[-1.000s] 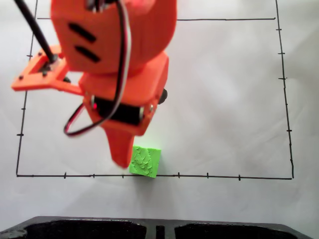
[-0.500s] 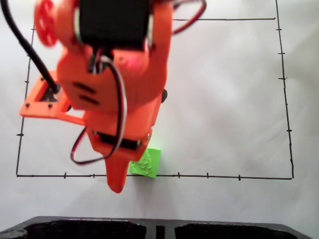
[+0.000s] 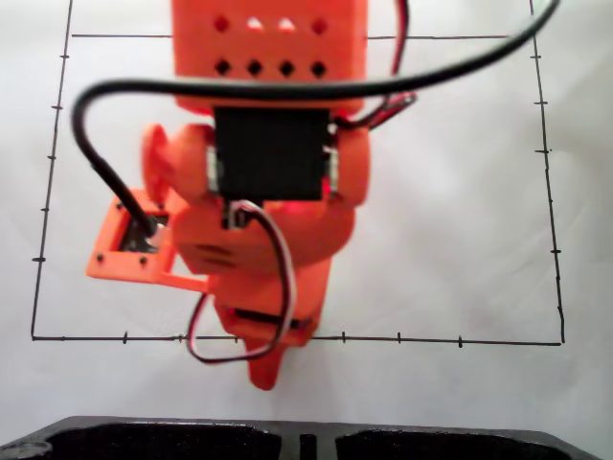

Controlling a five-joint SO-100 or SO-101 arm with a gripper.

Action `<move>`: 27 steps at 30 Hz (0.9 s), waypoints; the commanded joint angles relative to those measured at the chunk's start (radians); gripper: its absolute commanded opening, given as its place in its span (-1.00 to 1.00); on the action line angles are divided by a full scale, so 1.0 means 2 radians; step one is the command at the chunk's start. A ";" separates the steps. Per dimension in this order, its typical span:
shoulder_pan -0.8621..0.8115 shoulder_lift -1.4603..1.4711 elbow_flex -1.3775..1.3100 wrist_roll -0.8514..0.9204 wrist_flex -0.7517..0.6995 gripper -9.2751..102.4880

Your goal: Grasp the colored block, Place it on the black dot, and then return the arm to the default position.

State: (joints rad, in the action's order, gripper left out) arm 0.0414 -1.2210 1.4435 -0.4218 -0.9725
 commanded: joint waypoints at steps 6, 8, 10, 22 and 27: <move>0.005 0.003 -0.023 -0.007 -0.002 -0.29; 0.004 0.003 -0.023 -0.007 -0.006 -0.33; 0.004 0.003 -0.023 -0.008 -0.009 -0.36; -0.018 0.005 -0.015 0.007 -0.008 -0.54; -0.019 0.005 -0.015 0.008 -0.009 -0.61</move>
State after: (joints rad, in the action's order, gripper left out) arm 0.0153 -1.2026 1.4358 -0.4080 -0.9879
